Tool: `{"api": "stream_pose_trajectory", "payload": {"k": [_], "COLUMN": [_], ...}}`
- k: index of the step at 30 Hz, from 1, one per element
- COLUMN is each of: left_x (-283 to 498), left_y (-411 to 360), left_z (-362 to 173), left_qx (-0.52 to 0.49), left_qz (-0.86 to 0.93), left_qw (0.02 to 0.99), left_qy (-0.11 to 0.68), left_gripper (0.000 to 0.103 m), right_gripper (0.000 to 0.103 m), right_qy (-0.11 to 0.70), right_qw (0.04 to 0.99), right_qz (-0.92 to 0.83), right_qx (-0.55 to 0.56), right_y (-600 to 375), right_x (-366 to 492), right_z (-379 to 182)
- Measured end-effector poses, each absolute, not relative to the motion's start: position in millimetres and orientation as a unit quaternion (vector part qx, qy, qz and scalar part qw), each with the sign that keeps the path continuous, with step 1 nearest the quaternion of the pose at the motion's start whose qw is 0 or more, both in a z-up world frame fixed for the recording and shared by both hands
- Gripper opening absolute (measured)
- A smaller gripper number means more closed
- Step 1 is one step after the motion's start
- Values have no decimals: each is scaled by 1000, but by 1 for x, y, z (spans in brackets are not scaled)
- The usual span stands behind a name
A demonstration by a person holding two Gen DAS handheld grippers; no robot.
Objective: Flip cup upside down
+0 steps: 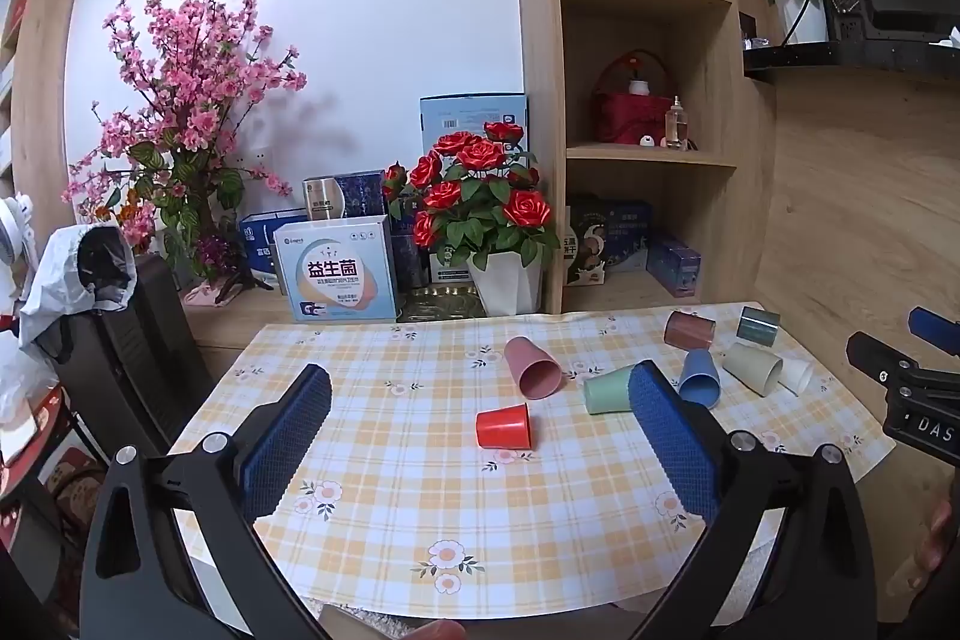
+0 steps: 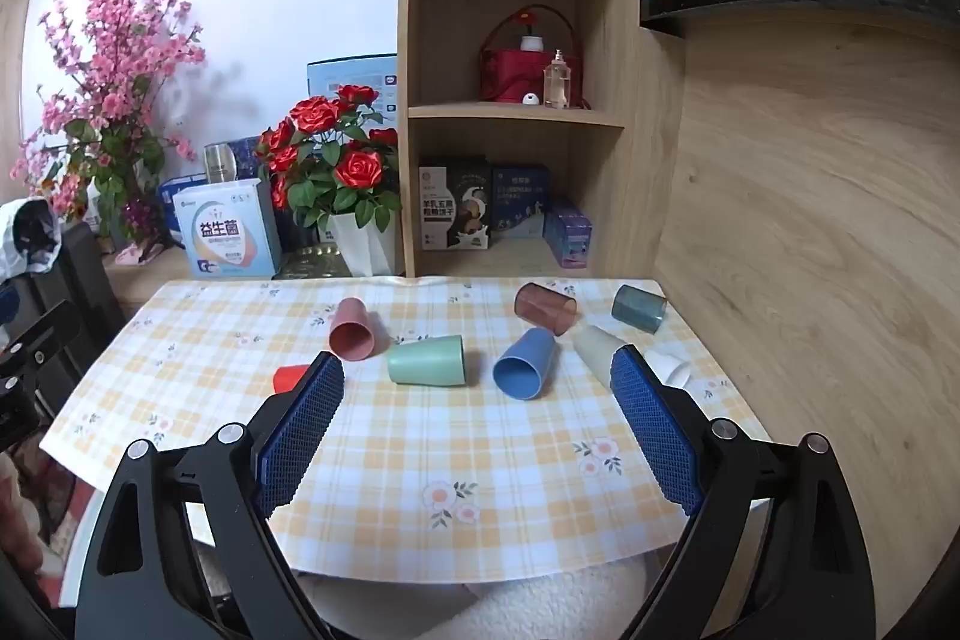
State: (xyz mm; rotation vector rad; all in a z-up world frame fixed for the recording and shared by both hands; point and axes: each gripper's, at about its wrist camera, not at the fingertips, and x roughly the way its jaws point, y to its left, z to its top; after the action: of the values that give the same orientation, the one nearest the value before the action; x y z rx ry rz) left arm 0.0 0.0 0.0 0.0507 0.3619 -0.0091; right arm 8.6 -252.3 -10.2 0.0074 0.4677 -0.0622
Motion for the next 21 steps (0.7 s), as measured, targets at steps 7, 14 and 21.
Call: {"api": "stream_pose_trajectory", "payload": {"k": [7, 14, 21], "left_x": [1, 2, 1], "left_y": [0, 0, -1], "left_z": [0, 0, 4], "left_qx": [26, 25, 24], "left_qz": [-6, -4, -5], "left_qw": [983, 983, 983], "left_qy": [180, 182, 180], "left_gripper": [97, 97, 97], "right_gripper": [88, 88, 88], "right_qy": [231, 230, 231], "right_qw": [972, 972, 972], "right_qz": [-32, -34, -34], "right_qx": [8, 10, 11], "right_y": [-257, -254, -254], "right_x": [9, 9, 9], "right_z": [-15, -14, -15]}}
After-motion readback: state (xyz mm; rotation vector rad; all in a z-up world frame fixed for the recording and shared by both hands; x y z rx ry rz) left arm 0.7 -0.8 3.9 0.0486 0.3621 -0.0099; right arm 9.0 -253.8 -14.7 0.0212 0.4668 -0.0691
